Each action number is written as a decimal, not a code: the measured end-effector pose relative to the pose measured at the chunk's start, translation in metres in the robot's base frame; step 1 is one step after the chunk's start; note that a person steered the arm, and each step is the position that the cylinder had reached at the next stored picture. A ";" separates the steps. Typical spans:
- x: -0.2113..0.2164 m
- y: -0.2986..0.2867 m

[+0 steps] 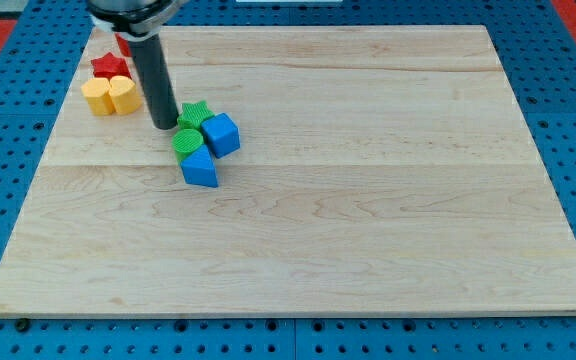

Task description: Move the yellow heart into the top side of the blue cube

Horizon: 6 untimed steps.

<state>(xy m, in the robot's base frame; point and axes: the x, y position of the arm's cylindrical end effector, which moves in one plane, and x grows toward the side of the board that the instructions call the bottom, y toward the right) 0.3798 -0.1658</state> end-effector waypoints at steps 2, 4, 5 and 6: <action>-0.003 -0.104; -0.050 -0.077; -0.061 -0.056; -0.082 -0.003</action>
<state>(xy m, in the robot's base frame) 0.2983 -0.1692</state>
